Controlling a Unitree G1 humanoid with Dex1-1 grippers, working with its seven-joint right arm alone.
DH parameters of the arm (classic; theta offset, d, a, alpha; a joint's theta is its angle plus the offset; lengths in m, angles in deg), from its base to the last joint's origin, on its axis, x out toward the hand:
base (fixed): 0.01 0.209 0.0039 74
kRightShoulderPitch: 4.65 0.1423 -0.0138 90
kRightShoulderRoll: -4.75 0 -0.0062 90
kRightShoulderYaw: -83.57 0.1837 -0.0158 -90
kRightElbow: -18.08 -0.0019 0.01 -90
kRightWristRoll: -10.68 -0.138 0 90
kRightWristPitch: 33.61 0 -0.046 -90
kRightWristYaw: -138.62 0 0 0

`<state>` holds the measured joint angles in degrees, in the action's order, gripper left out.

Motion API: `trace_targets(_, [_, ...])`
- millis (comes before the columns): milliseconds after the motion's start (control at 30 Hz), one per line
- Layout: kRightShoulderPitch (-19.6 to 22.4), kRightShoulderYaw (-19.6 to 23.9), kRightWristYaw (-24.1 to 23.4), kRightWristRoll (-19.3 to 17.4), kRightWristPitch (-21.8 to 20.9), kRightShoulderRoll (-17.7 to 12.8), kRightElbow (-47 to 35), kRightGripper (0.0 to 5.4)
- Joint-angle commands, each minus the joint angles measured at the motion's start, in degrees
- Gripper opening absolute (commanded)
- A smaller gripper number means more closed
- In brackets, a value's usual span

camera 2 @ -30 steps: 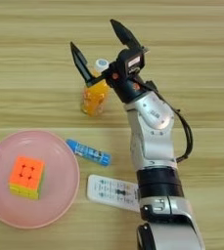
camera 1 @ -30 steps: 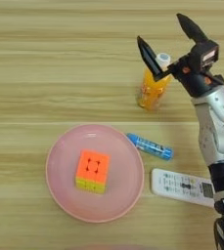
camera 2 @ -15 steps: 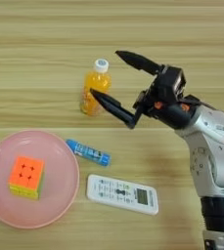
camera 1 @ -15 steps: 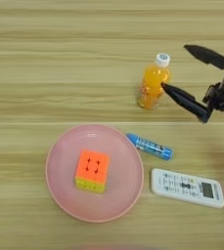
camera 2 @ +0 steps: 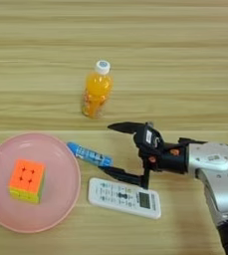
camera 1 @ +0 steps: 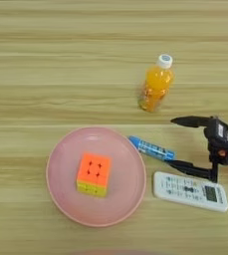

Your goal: Move the objects on the table

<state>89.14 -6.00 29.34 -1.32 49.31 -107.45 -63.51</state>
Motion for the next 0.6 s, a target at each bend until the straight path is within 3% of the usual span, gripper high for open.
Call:
trace_targets(33, [4.7,-0.7,-4.3,3.0,0.4,-0.5,-0.3,5.36])
trace_targets(200, [5.5,-3.6,-6.3,5.8,2.5,0.8,-0.1,5.27])
trace_targets(367, [5.5,-5.7,-6.9,8.1,3.7,1.6,1.4,4.54])
trace_targets(600, [6.5,-6.6,-7.3,8.7,4.5,2.6,4.1,3.51])
